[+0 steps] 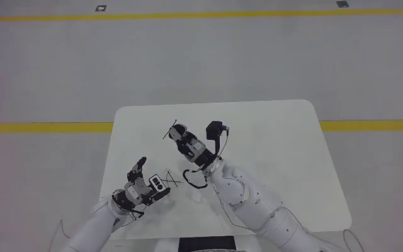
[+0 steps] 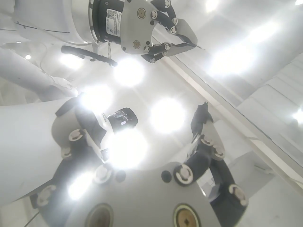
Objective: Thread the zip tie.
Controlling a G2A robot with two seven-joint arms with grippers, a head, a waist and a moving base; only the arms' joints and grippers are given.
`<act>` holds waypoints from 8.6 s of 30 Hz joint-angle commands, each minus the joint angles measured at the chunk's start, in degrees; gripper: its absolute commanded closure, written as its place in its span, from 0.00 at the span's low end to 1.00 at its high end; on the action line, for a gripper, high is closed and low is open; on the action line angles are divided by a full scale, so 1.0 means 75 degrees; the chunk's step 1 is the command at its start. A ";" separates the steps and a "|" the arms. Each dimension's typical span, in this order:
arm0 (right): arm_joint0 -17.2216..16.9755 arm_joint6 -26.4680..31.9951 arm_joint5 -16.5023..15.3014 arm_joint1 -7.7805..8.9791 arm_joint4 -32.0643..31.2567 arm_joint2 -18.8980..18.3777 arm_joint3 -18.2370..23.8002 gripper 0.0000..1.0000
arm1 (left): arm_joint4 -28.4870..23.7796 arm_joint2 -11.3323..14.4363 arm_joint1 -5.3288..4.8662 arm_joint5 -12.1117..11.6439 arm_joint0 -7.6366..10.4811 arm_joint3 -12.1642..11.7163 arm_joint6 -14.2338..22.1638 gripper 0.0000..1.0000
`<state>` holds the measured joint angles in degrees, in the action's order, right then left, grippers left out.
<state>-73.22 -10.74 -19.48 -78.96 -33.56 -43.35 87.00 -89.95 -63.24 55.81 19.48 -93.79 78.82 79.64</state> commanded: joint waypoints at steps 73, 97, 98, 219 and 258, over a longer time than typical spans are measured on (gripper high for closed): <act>0.0279 -0.1401 0.0000 0.1187 -0.0675 0.0747 0.0446 1.00 | 0.0000 -0.0586 0.0913 0.0000 -0.0029 0.0279 0.0000 0.00; 0.0170 -0.1843 0.0088 0.1241 -0.1226 0.0727 0.0644 1.00 | 0.0032 -0.0633 0.0989 -0.0525 -0.0024 0.0317 -0.0563 0.00; 0.0148 -0.1844 0.0088 0.1236 -0.1305 0.0707 0.0665 1.00 | 0.0029 -0.0625 0.0993 -0.0529 -0.0036 0.0337 -0.0578 0.00; 0.0826 -0.1939 0.0000 0.1551 -0.2102 0.1903 0.0755 1.00 | 0.0000 -0.0534 0.1106 0.0000 0.0126 -0.0020 -0.0152 0.62; 0.1090 -0.1870 0.0000 0.1609 -0.2031 0.2252 0.0711 1.00 | 0.0000 -0.0395 0.1057 0.0000 0.0203 -0.0063 -0.0023 0.92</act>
<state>-65.06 -24.78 -19.48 -66.88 -48.79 -26.45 92.34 -89.95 -66.19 63.74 19.48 -92.25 78.32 79.46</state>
